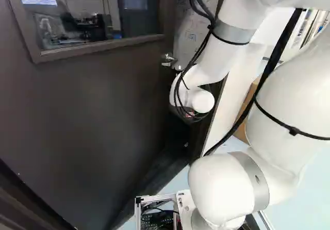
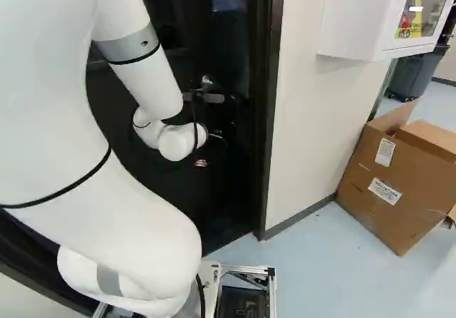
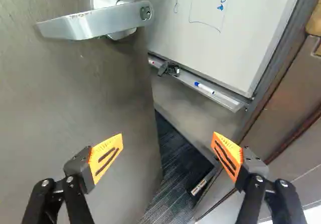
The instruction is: Open the door and move inside
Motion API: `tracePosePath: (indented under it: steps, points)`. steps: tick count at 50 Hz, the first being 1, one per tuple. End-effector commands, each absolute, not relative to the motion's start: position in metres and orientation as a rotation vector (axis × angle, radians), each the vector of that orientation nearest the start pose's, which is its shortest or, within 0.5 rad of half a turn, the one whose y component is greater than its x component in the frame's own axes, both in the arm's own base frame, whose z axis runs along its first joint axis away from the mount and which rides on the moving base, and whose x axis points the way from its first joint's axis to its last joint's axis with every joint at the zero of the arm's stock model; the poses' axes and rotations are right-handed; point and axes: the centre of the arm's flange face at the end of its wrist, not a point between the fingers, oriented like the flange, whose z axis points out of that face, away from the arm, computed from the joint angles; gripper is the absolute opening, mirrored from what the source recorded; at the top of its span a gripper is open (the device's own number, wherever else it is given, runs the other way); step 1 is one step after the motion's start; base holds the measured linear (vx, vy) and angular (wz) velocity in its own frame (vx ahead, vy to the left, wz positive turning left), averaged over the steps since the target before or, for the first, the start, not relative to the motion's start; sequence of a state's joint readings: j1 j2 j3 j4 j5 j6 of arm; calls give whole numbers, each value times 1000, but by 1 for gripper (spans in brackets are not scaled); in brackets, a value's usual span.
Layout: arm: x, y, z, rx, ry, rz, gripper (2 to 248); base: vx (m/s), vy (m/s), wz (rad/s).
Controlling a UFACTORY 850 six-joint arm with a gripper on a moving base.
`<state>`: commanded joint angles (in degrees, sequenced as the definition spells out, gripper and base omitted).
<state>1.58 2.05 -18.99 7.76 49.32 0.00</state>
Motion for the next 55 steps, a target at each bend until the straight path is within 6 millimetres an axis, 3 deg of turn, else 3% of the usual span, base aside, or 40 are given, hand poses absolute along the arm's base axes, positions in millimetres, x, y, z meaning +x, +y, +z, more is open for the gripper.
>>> tracePosePath:
  steps: [55]
  points:
    - [380, 30, 380, -2553, 154, -1793, 247, 0, 0, 0]
